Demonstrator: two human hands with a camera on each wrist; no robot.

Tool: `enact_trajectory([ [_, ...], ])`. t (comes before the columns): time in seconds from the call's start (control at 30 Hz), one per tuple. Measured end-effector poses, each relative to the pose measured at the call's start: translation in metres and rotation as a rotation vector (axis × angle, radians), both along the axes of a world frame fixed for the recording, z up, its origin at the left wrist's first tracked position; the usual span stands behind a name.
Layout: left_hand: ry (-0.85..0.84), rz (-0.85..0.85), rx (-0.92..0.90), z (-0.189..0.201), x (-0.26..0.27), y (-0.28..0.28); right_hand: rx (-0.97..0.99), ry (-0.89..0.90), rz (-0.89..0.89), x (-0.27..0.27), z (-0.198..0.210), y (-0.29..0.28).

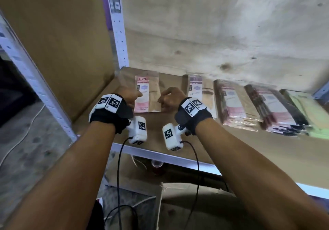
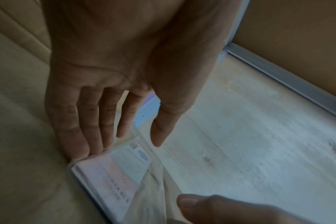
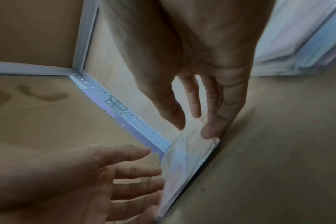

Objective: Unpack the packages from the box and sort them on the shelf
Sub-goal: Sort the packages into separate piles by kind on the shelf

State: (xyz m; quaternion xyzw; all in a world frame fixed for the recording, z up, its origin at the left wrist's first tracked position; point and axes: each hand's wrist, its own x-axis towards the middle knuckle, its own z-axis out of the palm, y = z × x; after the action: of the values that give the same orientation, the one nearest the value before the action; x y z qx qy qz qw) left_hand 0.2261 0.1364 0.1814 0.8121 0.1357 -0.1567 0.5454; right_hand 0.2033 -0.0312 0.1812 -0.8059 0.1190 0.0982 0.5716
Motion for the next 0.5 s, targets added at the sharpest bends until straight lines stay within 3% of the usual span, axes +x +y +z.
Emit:
enact_trajectory([
  [0.13,0.113,-0.018,-0.072,-0.002,-0.003,0.002,-0.181,-0.003,0.024,-0.002,0.001,-0.005],
  [0.27,0.108,-0.09,-0.183,0.004,-0.01,0.005,0.02,-0.002,0.031,-0.018,0.013,-0.017],
  [0.37,0.029,-0.076,-0.272,0.014,-0.014,0.002,0.225,-0.077,0.024,-0.043,0.024,-0.032],
  [0.5,-0.206,0.008,-0.404,0.031,-0.017,-0.013,0.246,-0.161,0.13,-0.083,0.027,-0.071],
])
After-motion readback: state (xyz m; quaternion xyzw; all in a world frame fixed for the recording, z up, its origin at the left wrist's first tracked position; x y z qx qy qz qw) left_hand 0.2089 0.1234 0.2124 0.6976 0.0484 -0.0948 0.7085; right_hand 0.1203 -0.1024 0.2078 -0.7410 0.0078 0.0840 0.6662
